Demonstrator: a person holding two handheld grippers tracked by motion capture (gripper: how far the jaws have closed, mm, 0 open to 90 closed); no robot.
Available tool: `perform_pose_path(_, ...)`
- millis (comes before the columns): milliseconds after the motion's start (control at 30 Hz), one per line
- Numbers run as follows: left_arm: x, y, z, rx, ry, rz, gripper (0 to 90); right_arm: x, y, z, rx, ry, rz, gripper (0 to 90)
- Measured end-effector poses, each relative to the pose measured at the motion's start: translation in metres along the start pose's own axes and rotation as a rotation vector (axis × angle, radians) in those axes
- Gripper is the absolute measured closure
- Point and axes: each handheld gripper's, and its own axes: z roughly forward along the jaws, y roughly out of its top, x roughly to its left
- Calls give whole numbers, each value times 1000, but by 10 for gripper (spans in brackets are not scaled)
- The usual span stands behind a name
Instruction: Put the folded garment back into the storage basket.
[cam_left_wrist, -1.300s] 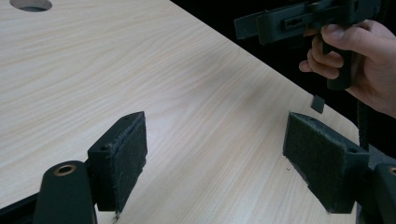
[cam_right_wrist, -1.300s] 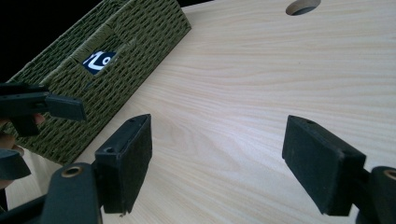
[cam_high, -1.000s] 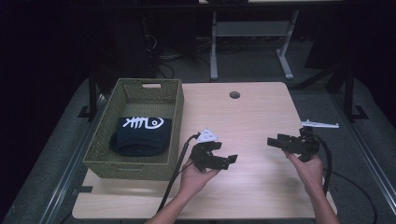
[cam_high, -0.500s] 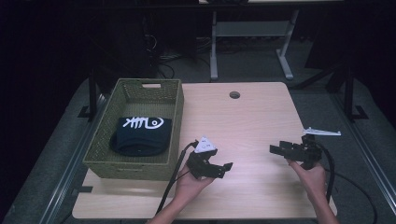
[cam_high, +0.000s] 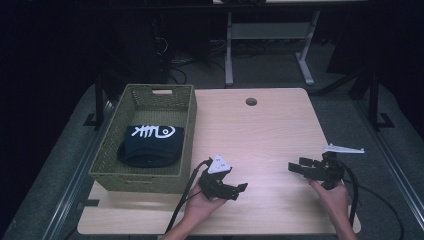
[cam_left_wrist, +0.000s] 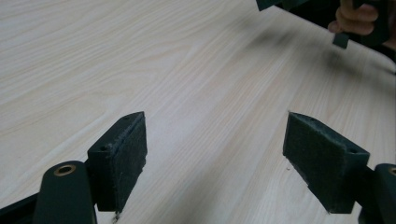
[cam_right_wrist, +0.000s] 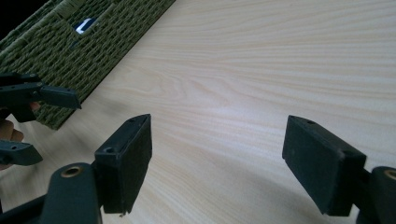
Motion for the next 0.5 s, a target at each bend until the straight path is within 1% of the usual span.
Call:
perform_pose_path(33, -1, -2, -1, 1, -4, 1, 214, 2, -4, -1, -2, -3, -8, 237)
perform_pose_path(67, -1, -3, -1, -1, -5, 2, 214, 2, -4, -1, -2, -3, -8, 237)
perform_pose_path(100, -2, -5, -2, -2, 0, 11, 214, 2, -6, -2, -5, -1, -10, 237)
perform_pose_path(167, -2, -9, -3, 11, -8, 13, 212, 2, -12, -4, -7, -2, -2, 235)
perform_pose_path(200, -1, -11, -4, 11, -5, 12, 211, 2, -14, -4, -3, -5, -2, 233)
perform_pose_path(300, 1, -13, -5, 3, -20, -13, 212, 3, -24, -7, -3, -17, -2, 232)
perform_pose_path(333, 1, -13, -5, 3, -18, -13, 211, 2, -31, -9, -15, -19, 1, 227)
perform_pose_path(367, 1, -13, -5, 1, -21, -18, 211, 2, -31, -9, -15, -19, 1, 227)
perform_pose_path(400, 1, -14, -5, -2, -25, -20, 211, 3, -34, -12, -23, -12, 3, 221)
perform_pose_path(467, 2, -14, -5, -5, -27, -21, 210, 5, -35, -14, -31, -3, 3, 222)
perform_pose_path(500, 2, -14, -6, -7, -27, -22, 208, 5, -36, -16, -44, 5, 4, 222)
